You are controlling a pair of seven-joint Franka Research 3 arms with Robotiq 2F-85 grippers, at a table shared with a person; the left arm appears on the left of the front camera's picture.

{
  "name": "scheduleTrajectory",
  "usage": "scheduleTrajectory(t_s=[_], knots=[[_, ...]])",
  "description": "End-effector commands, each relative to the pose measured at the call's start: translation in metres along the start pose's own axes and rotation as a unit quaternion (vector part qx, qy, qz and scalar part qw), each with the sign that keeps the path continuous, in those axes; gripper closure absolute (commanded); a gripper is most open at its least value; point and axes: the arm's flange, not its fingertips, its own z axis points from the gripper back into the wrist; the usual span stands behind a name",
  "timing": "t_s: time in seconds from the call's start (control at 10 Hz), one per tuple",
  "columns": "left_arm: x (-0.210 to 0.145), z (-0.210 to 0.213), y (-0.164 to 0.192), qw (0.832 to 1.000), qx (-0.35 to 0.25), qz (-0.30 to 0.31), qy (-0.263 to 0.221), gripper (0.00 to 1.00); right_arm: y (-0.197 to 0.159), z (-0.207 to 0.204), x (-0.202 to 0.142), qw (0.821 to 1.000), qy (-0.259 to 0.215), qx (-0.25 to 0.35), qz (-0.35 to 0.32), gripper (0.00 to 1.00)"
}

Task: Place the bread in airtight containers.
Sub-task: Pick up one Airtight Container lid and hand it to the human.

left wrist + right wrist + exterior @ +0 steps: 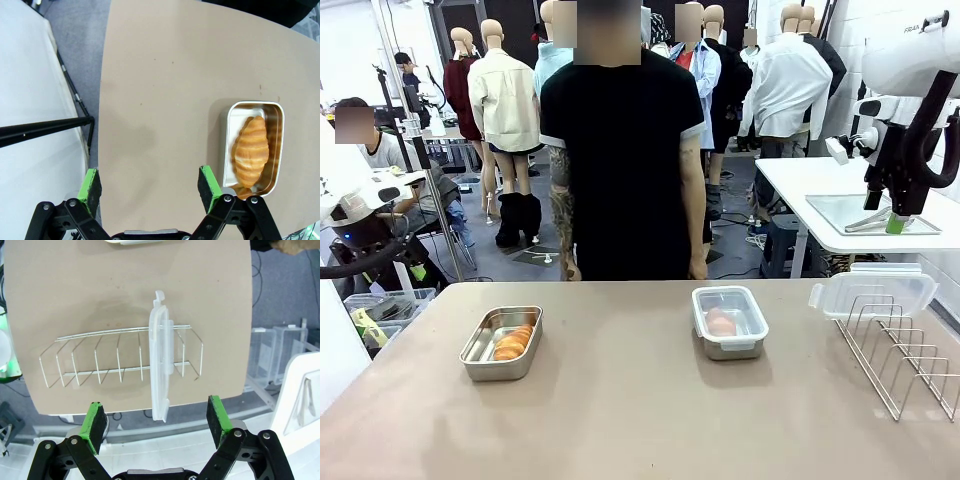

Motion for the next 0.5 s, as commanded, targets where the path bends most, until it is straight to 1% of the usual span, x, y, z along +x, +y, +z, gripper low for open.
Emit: scheduleTrajectory(t_s=[0.0, 0.2, 0.3, 0.4], knots=[[-0.002, 0.001, 0.000, 1.000, 0.009, 0.002, -0.004, 0.00, -0.009, -0.021, 0.002, 1.000, -0.011, 0.015, -0.002, 0.00], [-0.002, 0.001, 0.000, 1.000, 0.009, 0.002, -0.004, 0.00, -0.015, -0.045, 0.001, 0.998, -0.018, 0.058, 0.009, 0.00], [-0.002, 0.001, 0.000, 1.000, 0.009, 0.002, -0.004, 0.00, -0.014, -0.054, 0.000, 0.997, -0.023, 0.077, -0.004, 0.00], [-0.002, 0.001, 0.000, 1.000, 0.009, 0.002, -0.004, 0.00, -0.013, -0.066, 0.002, 0.996, -0.014, 0.085, -0.009, 0.00]])
